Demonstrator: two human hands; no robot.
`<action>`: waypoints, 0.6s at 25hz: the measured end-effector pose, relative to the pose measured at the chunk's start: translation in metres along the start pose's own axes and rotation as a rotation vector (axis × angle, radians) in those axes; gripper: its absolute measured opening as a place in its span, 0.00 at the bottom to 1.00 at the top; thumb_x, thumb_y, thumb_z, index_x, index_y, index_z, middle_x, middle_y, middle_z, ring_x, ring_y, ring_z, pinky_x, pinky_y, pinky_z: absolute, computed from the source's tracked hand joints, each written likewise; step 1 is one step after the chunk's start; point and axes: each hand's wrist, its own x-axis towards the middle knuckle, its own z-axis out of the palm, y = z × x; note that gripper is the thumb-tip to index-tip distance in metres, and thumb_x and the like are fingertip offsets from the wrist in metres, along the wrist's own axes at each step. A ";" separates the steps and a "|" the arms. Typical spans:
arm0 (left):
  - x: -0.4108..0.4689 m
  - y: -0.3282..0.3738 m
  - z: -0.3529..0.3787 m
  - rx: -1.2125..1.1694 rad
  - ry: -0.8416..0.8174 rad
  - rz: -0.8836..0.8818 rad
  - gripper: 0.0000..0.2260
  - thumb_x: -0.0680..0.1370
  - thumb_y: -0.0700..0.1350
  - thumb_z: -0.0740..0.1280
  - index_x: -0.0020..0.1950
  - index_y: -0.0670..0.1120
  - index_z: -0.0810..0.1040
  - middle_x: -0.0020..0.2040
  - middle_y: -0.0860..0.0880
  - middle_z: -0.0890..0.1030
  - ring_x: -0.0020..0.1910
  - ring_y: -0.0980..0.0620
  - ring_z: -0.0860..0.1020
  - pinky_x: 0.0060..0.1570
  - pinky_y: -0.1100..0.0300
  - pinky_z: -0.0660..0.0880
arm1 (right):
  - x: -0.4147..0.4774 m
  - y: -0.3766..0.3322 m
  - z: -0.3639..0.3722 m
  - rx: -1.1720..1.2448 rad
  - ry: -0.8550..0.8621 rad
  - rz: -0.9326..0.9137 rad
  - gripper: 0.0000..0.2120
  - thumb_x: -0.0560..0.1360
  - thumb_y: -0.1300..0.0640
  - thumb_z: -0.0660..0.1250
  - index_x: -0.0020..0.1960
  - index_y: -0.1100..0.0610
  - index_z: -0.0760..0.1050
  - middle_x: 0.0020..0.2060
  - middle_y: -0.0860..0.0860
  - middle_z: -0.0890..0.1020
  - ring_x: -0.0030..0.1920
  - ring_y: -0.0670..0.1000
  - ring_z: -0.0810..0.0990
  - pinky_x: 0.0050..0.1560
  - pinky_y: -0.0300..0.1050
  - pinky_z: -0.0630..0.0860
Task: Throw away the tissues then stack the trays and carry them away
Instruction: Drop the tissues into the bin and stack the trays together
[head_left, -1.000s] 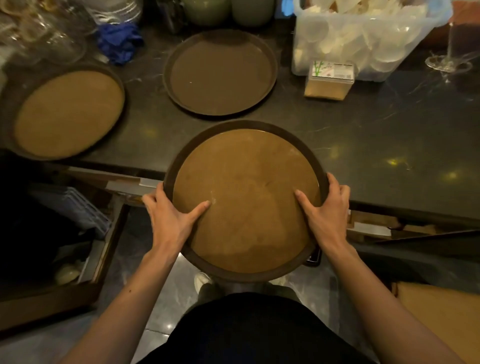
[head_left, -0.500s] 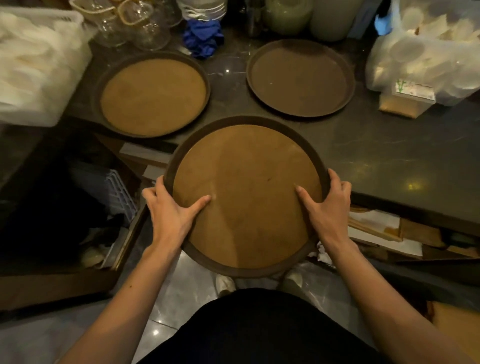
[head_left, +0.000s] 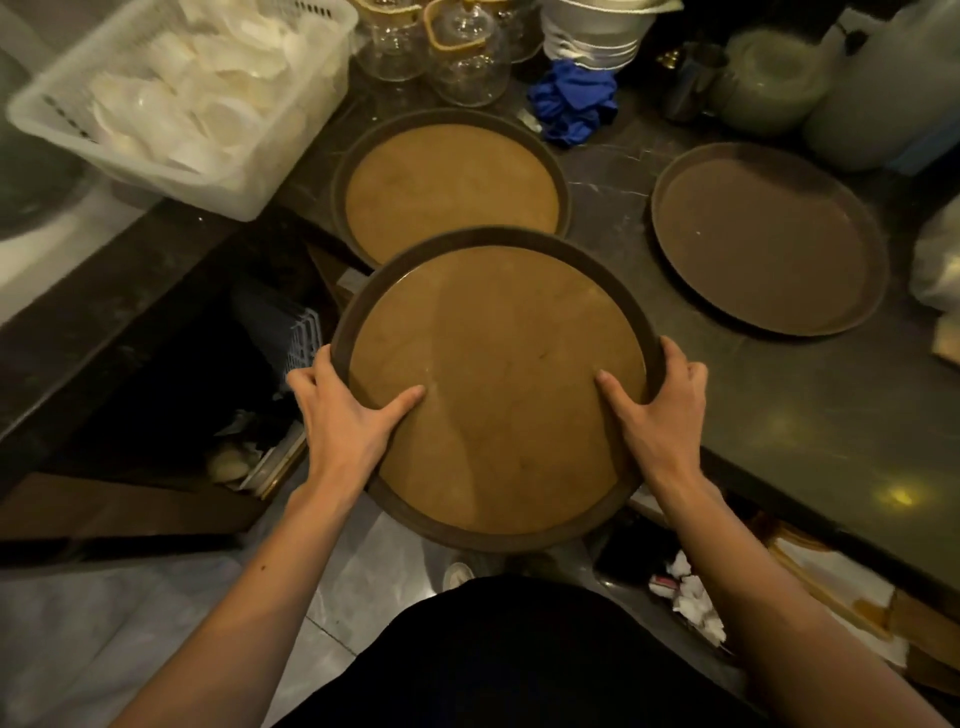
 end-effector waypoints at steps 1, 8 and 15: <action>0.011 0.001 0.001 -0.001 0.010 -0.013 0.52 0.62 0.61 0.79 0.77 0.43 0.57 0.66 0.41 0.62 0.67 0.41 0.66 0.69 0.50 0.66 | 0.013 -0.006 0.007 0.002 -0.014 -0.009 0.41 0.71 0.41 0.73 0.77 0.55 0.59 0.65 0.56 0.67 0.64 0.55 0.70 0.64 0.51 0.69; 0.087 0.036 0.018 0.017 0.106 -0.071 0.51 0.63 0.60 0.79 0.76 0.43 0.58 0.66 0.42 0.62 0.67 0.41 0.66 0.67 0.53 0.64 | 0.115 -0.045 0.038 0.072 -0.096 -0.033 0.40 0.72 0.42 0.73 0.77 0.54 0.59 0.63 0.54 0.67 0.58 0.46 0.66 0.63 0.48 0.68; 0.165 0.052 0.030 0.029 0.106 -0.100 0.50 0.63 0.62 0.78 0.76 0.44 0.59 0.66 0.42 0.63 0.67 0.41 0.66 0.68 0.49 0.66 | 0.182 -0.073 0.065 0.146 -0.042 0.036 0.31 0.75 0.45 0.70 0.72 0.56 0.67 0.63 0.53 0.71 0.64 0.52 0.71 0.63 0.47 0.69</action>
